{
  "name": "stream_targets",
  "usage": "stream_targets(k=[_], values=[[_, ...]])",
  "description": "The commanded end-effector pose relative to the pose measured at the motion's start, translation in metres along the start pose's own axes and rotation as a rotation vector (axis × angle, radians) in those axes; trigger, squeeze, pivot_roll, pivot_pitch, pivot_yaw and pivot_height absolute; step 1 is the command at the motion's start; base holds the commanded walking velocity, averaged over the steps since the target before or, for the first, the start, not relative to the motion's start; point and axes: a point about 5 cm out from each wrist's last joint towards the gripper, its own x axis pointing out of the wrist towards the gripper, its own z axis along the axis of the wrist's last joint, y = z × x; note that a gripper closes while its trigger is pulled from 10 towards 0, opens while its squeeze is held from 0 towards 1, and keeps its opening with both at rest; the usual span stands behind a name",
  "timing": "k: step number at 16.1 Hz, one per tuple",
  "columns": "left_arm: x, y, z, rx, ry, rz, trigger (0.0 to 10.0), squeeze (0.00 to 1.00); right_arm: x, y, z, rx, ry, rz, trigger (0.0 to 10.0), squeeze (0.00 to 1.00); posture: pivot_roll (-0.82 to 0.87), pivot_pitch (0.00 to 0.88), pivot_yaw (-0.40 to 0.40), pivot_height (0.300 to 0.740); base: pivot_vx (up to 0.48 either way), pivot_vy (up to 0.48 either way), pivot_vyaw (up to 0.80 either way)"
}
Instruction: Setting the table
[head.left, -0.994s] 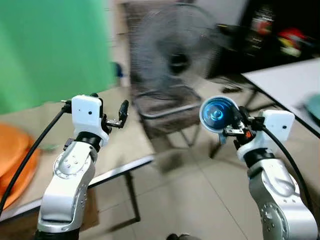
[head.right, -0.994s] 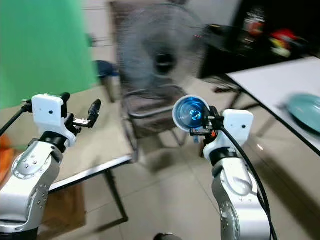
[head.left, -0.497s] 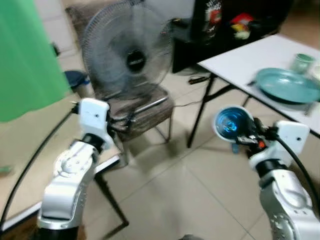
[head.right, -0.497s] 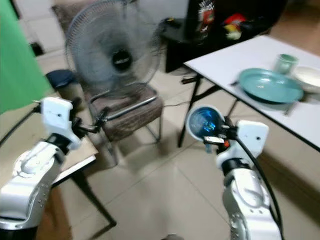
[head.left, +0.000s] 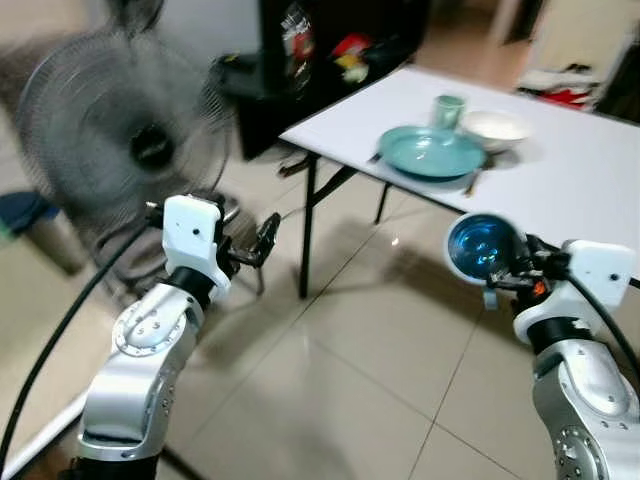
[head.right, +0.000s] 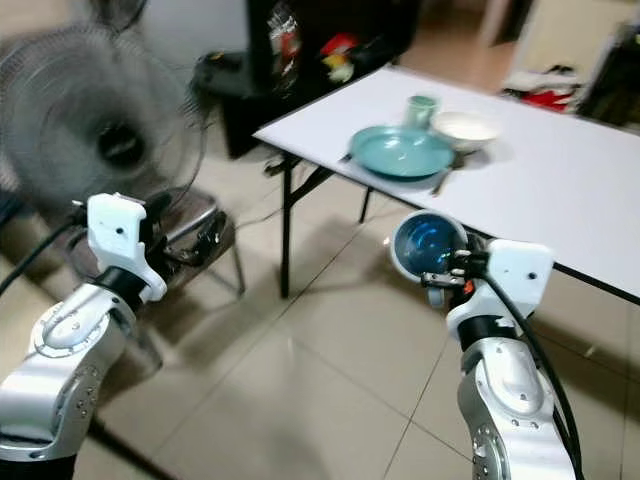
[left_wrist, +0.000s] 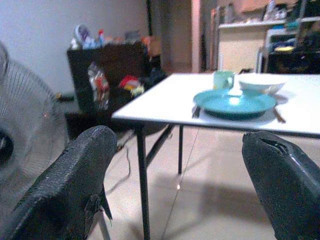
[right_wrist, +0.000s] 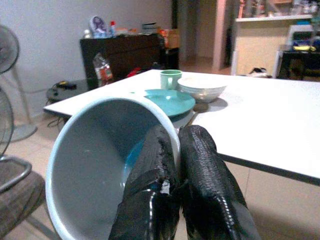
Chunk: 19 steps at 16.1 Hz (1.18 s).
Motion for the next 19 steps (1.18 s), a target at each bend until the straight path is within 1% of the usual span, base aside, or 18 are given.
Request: stream_targets(k=[1, 3, 5, 7, 9, 12, 15, 16, 19], values=[[0.000, 0.004, 0.000, 0.010, 0.000, 0.013, 10.0, 0.00, 0.002, 0.004, 0.002, 0.016, -0.005, 0.009, 10.0, 0.00, 0.02, 0.000, -0.014, 0.740, 0.356, 0.000, -0.80], [0.004, 0.000, 0.001, 0.013, 0.001, -0.011, 10.0, 0.00, 0.007, 0.003, 0.004, 0.018, -0.008, -0.001, 10.0, 0.00, 0.01, 0.000, 0.000, 0.740, 0.362, 0.000, -0.80], [0.006, -0.004, 0.000, 0.011, 0.006, -0.040, 10.0, 0.00, 0.006, 0.001, 0.005, 0.020, -0.006, -0.005, 10.0, 0.00, 0.01, 0.000, -0.001, 0.740, 0.366, 0.000, -0.80], [0.005, -0.003, 0.000, 0.007, 0.004, -0.039, 10.0, 0.00, 0.002, 0.001, 0.002, 0.038, 0.009, -0.025, 10.0, 0.00, 0.01, 0.000, 0.000, 0.740, 0.373, 0.000, -0.80], [0.007, -0.004, -0.001, 0.002, 0.006, -0.046, 10.0, 0.00, 0.003, 0.002, 0.003, 0.044, 0.007, -0.027, 10.0, 0.00, 0.00, 0.000, 0.014, 0.740, 0.382, 0.000, -0.80], [0.010, -0.009, -0.001, -0.003, 0.002, -0.070, 10.0, 0.00, 0.004, 0.000, 0.005, 0.047, 0.000, -0.037, 10.0, 0.00, -0.01, 0.000, 0.012, 0.740, 0.384, 0.000, -0.80], [0.013, -0.009, -0.001, -0.008, -0.002, -0.066, 10.0, 0.00, 0.007, -0.002, 0.008, 0.049, -0.012, -0.043, 10.0, 0.00, -0.01, 0.000, 0.012, 0.740, 0.384, 0.000, -0.75], [0.013, -0.010, -0.001, -0.007, -0.002, -0.066, 10.0, 0.00, 0.008, -0.003, 0.008, 0.047, -0.014, -0.042, 10.0, 0.00, 0.00, 0.000, 0.010, 0.740, 0.386, 0.000, -0.54], [0.011, -0.007, -0.003, -0.010, 0.003, -0.041, 10.0, 0.00, 0.012, -0.003, 0.008, 0.011, -0.004, -0.013, 10.0, 0.00, 0.00, 0.000, 0.006, 0.740, 0.385, 0.000, 0.00]])
